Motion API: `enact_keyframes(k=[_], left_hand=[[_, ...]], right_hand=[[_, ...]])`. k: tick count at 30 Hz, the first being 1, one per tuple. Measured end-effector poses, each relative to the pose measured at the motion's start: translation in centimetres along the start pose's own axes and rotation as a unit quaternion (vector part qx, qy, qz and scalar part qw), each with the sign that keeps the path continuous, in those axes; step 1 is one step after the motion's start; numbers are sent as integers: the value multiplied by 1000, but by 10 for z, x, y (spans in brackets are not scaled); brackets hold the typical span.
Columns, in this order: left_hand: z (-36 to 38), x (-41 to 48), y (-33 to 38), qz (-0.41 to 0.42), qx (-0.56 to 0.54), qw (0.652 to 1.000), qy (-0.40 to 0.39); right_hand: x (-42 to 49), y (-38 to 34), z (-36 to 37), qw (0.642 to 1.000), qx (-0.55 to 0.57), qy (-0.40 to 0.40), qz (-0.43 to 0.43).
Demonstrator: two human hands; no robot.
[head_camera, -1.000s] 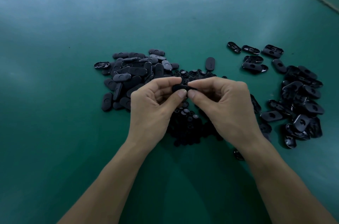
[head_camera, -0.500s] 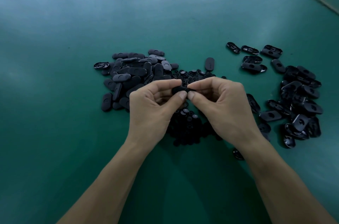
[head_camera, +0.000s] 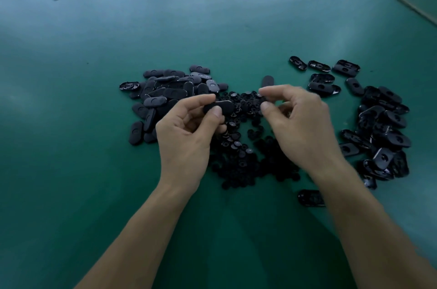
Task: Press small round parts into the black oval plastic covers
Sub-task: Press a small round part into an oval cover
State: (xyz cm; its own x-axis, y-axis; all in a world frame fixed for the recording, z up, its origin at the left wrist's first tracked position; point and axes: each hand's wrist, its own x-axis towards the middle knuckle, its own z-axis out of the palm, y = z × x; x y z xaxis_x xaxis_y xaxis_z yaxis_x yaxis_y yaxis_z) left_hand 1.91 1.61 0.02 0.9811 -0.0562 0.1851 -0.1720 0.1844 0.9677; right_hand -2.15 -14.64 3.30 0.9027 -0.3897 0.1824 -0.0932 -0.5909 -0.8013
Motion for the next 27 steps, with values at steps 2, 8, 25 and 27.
enact_keyframes(k=[2, 8, 25, 27], left_hand=[[0, 1, 0, -2, -2, 1000, 17], [1, 3, -1, -19, -13, 998, 53], [-2, 2, -3, -3, 47, 999, 26], [-2, 1, -1, -7, 45, 999, 19]], right_hand=[[12, 5, -12, 997, -70, 0, 18], [44, 33, -39, 964, -247, -5, 103], [45, 41, -43, 970, -214, 89, 74], [45, 41, -43, 976, -185, 92, 74]])
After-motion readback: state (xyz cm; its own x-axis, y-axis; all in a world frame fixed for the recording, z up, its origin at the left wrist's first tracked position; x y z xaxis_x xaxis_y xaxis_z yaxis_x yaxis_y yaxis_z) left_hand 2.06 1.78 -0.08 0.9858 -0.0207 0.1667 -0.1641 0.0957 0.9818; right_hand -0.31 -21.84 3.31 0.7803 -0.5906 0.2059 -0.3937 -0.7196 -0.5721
